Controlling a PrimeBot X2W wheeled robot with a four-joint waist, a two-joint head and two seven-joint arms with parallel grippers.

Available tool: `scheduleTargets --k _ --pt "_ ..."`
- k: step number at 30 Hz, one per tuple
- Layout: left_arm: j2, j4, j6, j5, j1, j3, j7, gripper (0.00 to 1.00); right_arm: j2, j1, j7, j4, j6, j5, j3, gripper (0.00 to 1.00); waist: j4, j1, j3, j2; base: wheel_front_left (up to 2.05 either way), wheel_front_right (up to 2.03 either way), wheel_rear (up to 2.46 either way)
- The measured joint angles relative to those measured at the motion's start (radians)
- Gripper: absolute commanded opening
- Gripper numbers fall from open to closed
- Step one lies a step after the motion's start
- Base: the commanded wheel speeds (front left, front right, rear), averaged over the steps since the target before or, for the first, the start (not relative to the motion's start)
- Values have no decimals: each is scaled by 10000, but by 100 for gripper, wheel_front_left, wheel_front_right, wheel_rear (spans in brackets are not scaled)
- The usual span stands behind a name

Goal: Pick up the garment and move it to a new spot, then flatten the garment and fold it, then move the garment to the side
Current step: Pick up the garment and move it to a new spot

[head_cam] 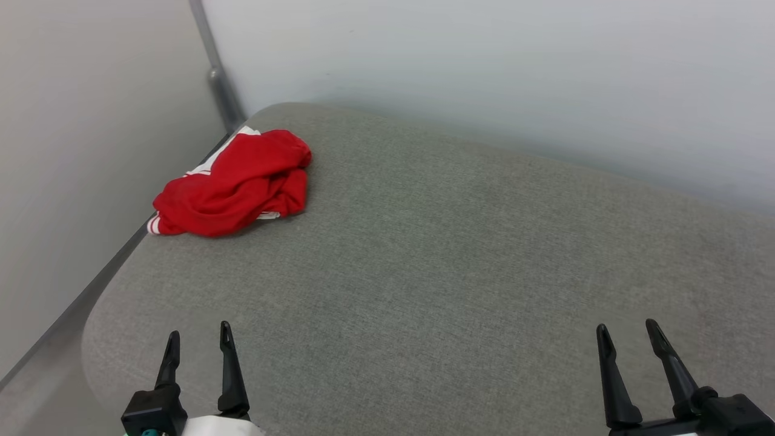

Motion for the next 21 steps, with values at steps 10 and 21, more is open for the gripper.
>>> scheduleTargets --k 10,21 --pt "4 15 19 -36 96 249 0 100 0 5 0 21 0 -4 94 100 628 0 -27 0 0 0 0" --pt "38 182 -522 196 -550 1221 0 100 0 -95 2 -25 0 -282 63 100 248 0 269 0 0 0 0"
